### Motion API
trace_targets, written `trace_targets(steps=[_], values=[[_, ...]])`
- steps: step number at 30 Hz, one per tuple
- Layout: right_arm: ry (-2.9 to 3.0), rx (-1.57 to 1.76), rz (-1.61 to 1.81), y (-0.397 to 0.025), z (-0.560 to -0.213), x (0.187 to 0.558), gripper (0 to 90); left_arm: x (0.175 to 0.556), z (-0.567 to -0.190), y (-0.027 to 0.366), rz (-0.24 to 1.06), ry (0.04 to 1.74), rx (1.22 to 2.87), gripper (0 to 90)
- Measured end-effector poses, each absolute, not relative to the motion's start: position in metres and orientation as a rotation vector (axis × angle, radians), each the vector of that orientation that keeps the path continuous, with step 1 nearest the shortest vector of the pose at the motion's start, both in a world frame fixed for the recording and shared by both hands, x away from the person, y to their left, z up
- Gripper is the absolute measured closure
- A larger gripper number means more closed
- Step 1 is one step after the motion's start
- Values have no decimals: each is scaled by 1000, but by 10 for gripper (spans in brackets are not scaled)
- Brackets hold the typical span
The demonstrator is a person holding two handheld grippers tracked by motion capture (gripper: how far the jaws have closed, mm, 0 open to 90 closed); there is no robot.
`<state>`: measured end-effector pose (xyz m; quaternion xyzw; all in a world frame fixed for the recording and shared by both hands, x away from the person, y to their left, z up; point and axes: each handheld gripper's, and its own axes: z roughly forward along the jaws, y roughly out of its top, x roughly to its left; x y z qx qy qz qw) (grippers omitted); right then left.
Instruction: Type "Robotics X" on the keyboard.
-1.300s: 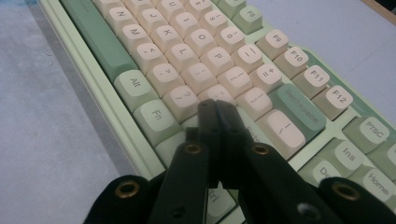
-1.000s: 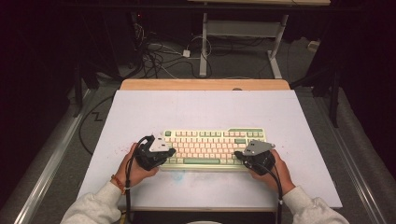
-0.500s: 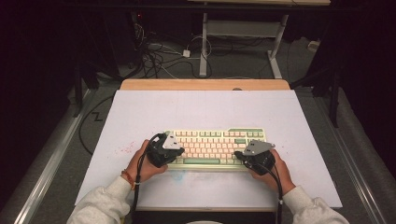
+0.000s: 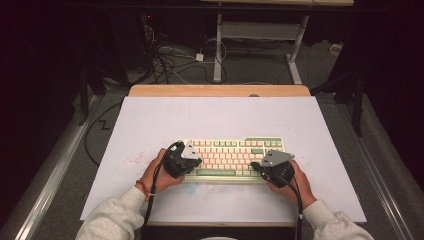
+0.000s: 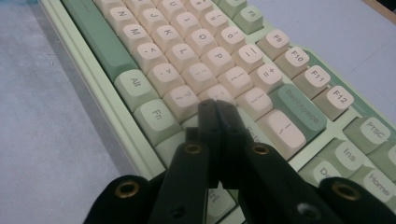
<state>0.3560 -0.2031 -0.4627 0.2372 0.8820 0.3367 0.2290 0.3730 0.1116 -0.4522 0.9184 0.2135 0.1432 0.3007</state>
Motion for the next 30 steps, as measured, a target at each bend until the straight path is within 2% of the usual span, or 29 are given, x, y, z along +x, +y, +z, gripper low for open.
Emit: trace_targets(steps=[30], values=[[2424, 649, 923, -203, -463, 356, 900, 372, -453, 111, 395, 560, 2456, 868]])
